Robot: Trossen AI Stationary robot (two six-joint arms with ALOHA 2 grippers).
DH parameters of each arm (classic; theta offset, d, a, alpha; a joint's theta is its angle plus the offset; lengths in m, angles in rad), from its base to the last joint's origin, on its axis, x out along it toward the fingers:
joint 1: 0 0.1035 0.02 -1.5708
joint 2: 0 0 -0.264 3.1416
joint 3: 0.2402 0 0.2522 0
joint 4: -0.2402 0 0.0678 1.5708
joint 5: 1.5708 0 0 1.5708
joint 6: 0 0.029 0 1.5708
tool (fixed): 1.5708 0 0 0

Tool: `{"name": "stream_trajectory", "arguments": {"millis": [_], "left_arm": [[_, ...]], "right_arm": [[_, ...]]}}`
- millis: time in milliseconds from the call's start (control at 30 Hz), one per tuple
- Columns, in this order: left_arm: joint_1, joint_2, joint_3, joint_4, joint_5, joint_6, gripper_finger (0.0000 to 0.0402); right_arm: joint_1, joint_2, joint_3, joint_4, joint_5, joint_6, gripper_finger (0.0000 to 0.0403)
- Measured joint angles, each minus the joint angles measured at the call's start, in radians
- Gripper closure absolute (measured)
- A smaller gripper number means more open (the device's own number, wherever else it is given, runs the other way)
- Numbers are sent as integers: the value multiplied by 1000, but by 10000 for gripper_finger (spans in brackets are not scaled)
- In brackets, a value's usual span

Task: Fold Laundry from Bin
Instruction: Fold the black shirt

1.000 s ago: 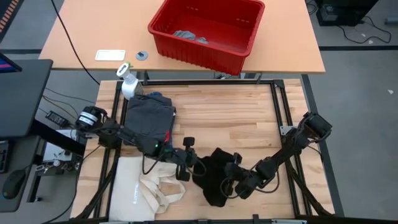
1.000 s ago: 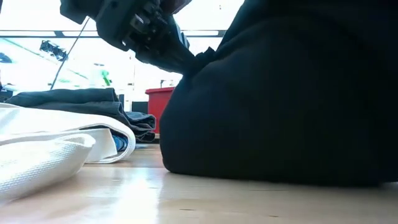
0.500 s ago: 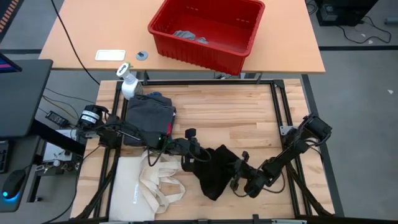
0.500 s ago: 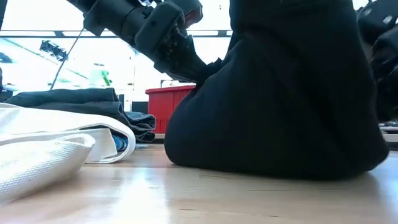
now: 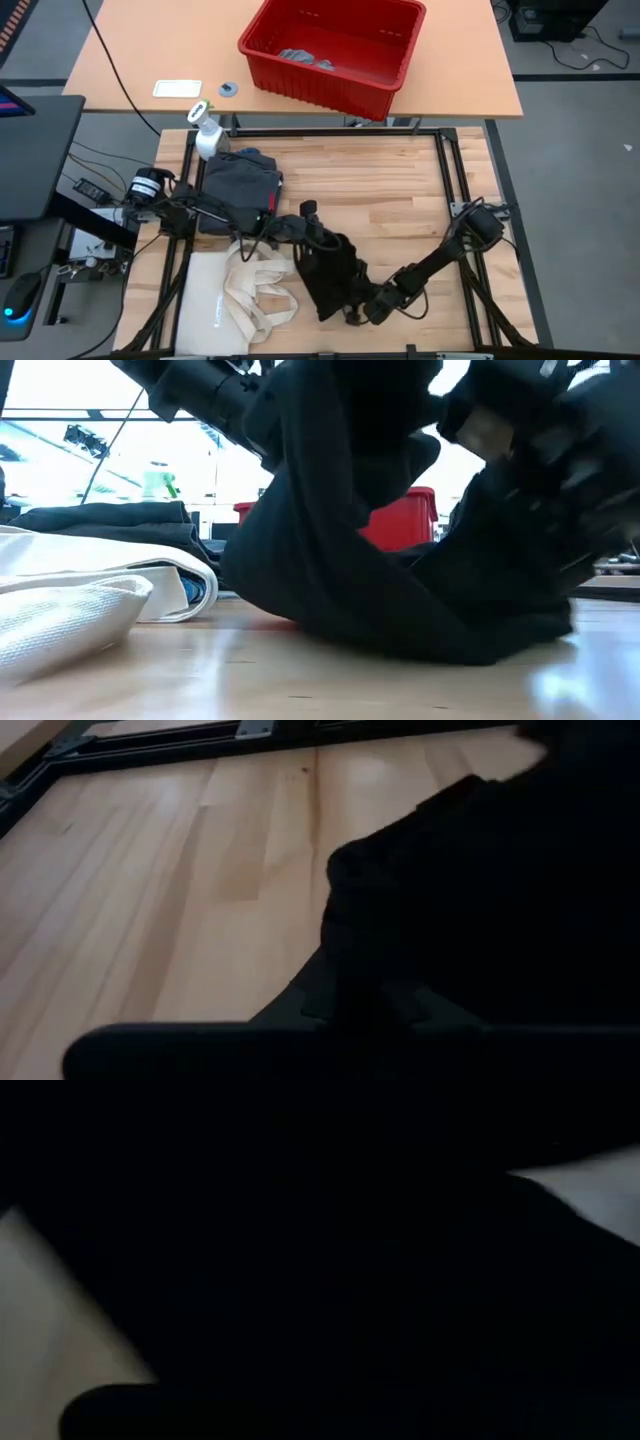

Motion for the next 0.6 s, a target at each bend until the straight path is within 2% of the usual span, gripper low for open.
{"name": "stream_trajectory", "arguments": {"millis": [100,200,367,500,600], "left_arm": [[21,0,0,-13,-1,1,369],[33,0,0,-20,0,1,369],[34,0,1,-36,6,1,368],[33,0,1,-39,8,1,368],[33,0,1,-42,8,1,368]], "right_arm": [[15,-59,13,-102,-4,23,359],[41,-136,15,-257,68,111,365],[70,-222,14,-472,126,271,370],[97,-269,15,-599,237,377,373],[106,-281,15,-739,263,472,376]]}}
